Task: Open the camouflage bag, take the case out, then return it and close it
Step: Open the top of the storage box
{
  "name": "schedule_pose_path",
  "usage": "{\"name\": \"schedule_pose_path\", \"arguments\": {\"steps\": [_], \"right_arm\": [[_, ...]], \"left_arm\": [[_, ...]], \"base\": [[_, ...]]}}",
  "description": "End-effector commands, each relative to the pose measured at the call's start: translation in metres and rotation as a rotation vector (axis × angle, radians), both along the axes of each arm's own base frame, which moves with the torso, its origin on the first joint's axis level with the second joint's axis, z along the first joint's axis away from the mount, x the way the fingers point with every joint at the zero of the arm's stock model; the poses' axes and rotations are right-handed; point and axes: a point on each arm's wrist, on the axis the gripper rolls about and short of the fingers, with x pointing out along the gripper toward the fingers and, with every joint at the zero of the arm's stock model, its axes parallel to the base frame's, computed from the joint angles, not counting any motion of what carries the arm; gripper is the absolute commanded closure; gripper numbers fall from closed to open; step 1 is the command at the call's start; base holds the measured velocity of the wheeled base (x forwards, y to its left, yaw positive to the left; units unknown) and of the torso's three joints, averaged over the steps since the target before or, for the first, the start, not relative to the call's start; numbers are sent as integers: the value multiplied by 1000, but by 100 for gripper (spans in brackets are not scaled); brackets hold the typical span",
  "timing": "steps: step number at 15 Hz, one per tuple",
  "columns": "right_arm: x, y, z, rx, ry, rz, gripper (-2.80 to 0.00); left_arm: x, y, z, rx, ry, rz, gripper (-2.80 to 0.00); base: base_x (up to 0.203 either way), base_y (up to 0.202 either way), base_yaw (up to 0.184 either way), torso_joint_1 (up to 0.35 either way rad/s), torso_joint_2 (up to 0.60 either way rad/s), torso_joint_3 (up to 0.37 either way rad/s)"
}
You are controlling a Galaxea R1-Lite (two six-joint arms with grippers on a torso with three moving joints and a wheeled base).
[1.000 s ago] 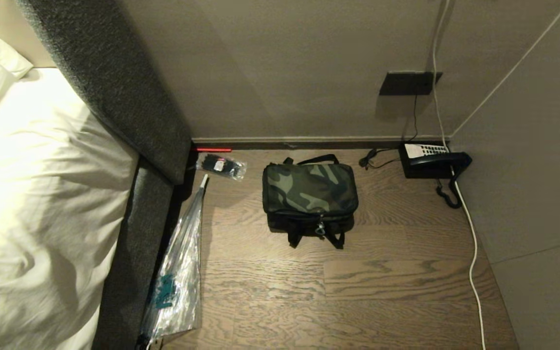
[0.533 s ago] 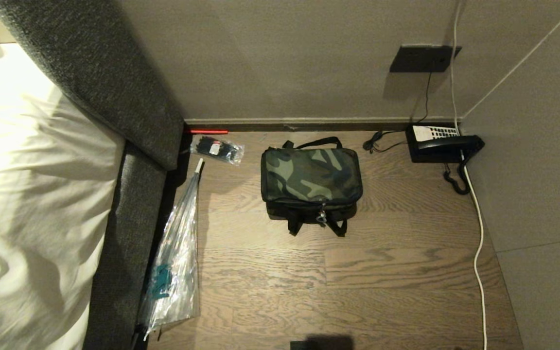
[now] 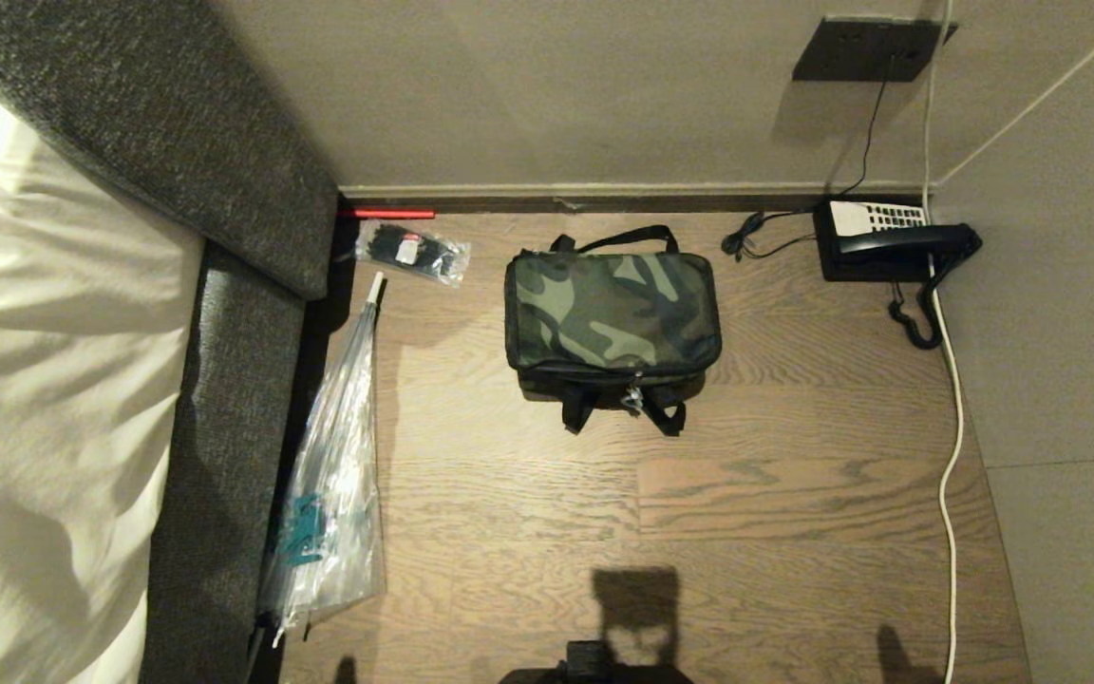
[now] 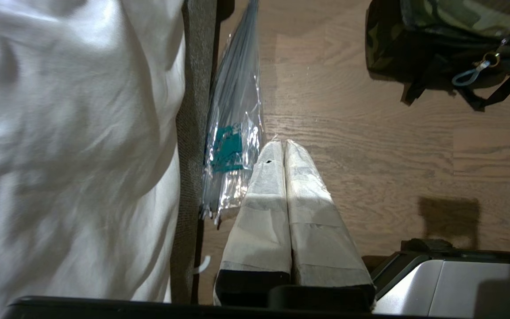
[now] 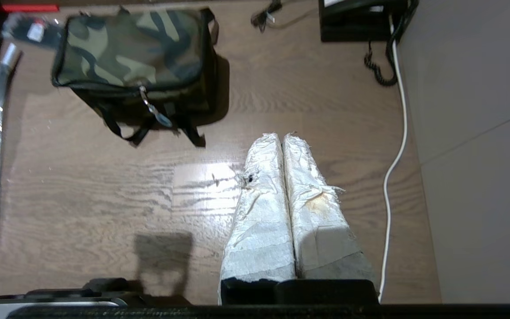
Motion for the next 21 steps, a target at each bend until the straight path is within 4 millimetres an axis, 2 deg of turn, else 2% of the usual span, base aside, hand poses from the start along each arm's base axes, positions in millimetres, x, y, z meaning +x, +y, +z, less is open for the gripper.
{"name": "schedule_pose_path", "arguments": {"steps": [1,12,18,20,21], "right_arm": [[3,0,-11,0,39,0,0],[3,0,-11,0,39,0,0],[3,0,-11,-6,44,-3,0],[-2,1,-1,4,66,22,0],[-11,1,15,15,76,56,0]], "left_arm": [[0,0,0,-1,0,1,0],[0,0,0,1,2,1,0],[0,0,0,1,2,1,0],[0,0,0,2,2,1,0],[0,0,0,1,2,1,0]], "base": [[0,0,0,2,4,-191],[0,0,0,3,1,-196],[0,0,0,1,0,-29],[0,0,0,0,0,0],[0,0,0,0,0,0]]}}
